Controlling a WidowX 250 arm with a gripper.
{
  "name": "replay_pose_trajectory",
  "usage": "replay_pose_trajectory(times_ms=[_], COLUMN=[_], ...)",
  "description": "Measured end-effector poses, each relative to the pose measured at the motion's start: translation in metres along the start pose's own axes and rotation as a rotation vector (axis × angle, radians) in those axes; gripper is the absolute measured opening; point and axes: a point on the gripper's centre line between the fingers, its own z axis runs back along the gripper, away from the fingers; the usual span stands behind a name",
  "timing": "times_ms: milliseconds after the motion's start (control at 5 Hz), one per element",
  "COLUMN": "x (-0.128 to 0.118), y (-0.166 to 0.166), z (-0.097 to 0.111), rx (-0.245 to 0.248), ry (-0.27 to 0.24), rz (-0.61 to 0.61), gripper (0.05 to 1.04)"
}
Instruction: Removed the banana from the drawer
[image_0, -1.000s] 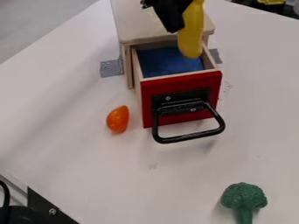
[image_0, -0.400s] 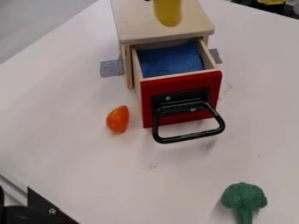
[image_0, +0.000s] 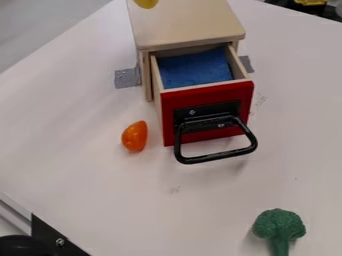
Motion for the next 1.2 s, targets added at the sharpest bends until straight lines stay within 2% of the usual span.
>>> replay_pose_trajectory(times_ms=[400, 600, 1000, 1200], x=[0.07, 0.089, 0.109, 0.128], y=[-0.016, -0.014, -0.004, 0.003], z=[-0.052, -0.066, -0.086, -0.102], rx=[0.052, 0.083, 0.138, 0.183], ry=[-0.195, -0.247, -0.314, -0.334], rz=[0.109, 0.109, 0.142, 0.184], gripper=[0.471, 0.471, 0.471, 0.47])
